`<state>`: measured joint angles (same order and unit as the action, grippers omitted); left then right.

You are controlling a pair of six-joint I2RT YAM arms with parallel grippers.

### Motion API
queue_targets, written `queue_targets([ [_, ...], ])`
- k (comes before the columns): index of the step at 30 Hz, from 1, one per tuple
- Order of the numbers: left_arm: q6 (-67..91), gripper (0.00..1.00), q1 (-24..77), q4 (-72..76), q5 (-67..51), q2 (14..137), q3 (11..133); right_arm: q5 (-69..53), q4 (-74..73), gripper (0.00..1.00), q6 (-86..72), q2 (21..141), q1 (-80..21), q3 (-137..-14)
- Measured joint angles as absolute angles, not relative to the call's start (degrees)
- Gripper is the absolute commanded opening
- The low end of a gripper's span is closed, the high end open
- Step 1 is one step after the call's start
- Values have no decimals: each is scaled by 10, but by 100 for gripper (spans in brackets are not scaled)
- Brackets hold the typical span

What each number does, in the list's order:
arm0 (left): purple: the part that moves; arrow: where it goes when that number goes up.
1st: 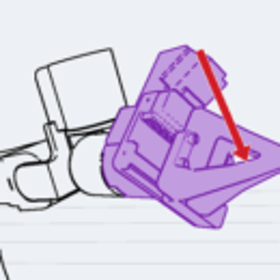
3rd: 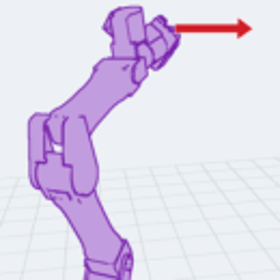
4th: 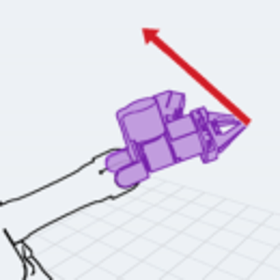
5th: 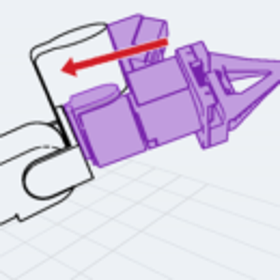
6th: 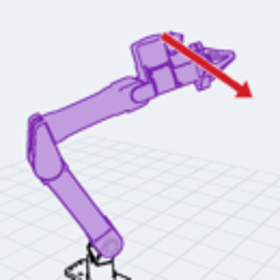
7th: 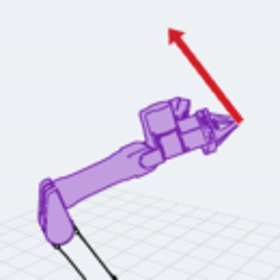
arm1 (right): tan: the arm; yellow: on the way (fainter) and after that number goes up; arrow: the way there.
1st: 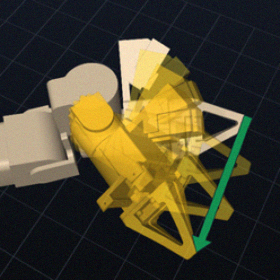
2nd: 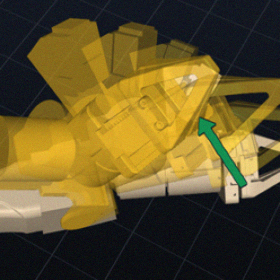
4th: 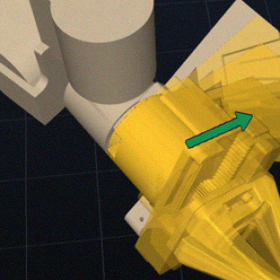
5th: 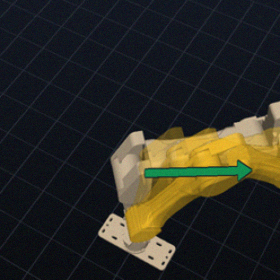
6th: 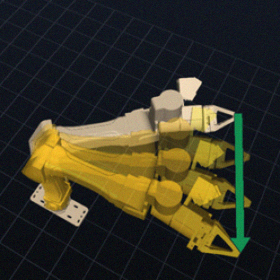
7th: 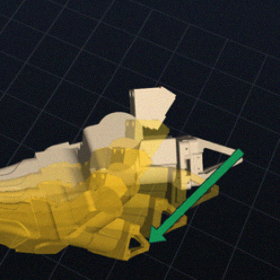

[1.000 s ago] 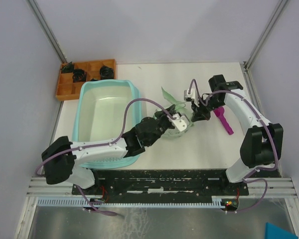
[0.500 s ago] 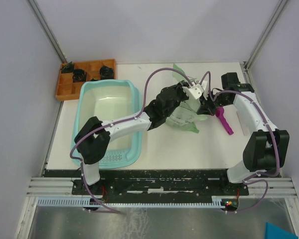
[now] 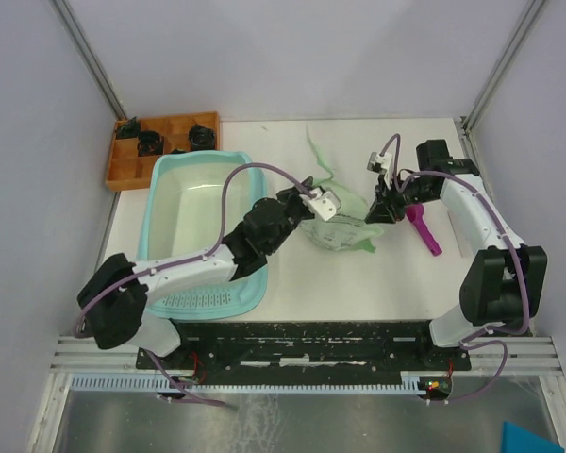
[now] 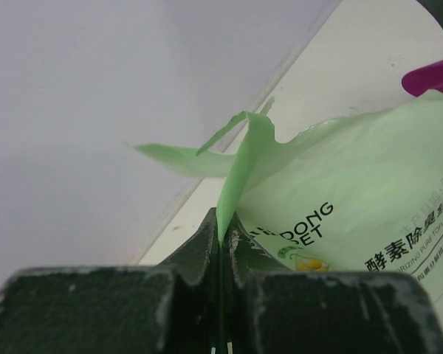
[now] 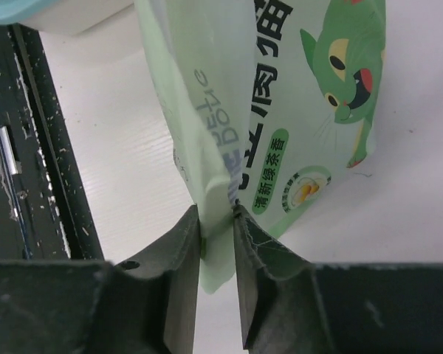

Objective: Fill the litter box with clean litter
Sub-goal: Open the cat litter bag at the center of the board.

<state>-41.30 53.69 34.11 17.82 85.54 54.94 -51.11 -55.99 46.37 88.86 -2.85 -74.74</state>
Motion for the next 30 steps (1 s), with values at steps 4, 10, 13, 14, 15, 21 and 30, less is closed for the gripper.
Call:
queue_targets([
  [4,-401,3,536,343,177,786,475,-520,-625,47,488,884,-27,-755],
  [10,-378,3,530,348,173,735,417,-517,-677,52,490,822,-22,-779],
  [13,-367,3,528,357,167,723,399,-505,-639,54,446,773,-22,-779],
  [14,-363,3,527,358,162,719,395,-504,-625,54,434,764,-23,-779],
  [15,-359,3,526,359,158,715,392,-503,-616,54,425,761,-24,-779],
  [21,-348,3,524,360,130,710,389,-498,-594,52,387,849,-43,-828],
  [30,-347,3,524,345,114,710,401,-502,-659,49,419,992,-77,-928],
])
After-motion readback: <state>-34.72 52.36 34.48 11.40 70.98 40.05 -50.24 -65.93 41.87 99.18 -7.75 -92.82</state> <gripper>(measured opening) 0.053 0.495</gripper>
